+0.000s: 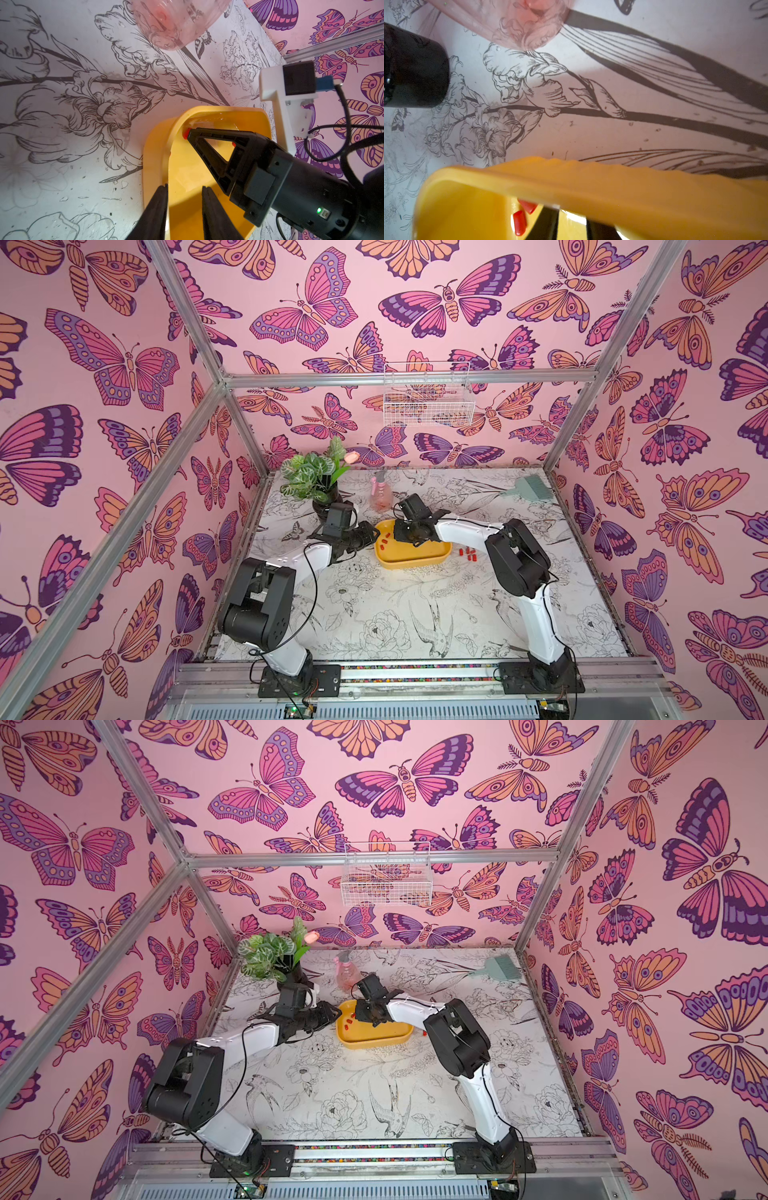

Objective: Take the screw protection sleeves out of the storage box
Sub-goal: Pick up the screw protection sleeve from the storage box.

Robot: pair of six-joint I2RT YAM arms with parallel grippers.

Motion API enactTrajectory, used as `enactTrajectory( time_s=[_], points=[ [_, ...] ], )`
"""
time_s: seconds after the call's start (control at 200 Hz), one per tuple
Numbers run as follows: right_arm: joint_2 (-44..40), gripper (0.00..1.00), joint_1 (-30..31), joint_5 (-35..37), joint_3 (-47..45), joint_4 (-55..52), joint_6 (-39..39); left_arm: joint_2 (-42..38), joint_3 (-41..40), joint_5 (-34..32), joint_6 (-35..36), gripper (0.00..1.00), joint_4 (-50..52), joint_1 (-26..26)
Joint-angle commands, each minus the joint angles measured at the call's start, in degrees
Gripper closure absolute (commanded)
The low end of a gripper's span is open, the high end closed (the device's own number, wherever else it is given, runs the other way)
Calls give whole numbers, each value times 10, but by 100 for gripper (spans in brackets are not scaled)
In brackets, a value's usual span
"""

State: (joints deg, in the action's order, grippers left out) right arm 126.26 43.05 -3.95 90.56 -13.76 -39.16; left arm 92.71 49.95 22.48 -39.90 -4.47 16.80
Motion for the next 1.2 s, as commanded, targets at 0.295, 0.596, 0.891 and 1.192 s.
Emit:
enactTrajectory(
  time_s=[0.295, 0.596, 0.891, 1.192],
  points=[
    [39, 72, -3, -3, 45, -31, -3, -11, -9, -6, 2, 67, -2, 2],
    [35, 87, -3, -5, 42, -28, -3, -10, -9, -6, 2, 67, -2, 2],
    [-16, 94, -2, 2, 6, -7, 10, -11, -9, -6, 2, 67, -2, 2],
    [-89, 95, -3, 9, -35, -4, 32, -10, -9, -8, 2, 67, -2, 2]
  ],
)
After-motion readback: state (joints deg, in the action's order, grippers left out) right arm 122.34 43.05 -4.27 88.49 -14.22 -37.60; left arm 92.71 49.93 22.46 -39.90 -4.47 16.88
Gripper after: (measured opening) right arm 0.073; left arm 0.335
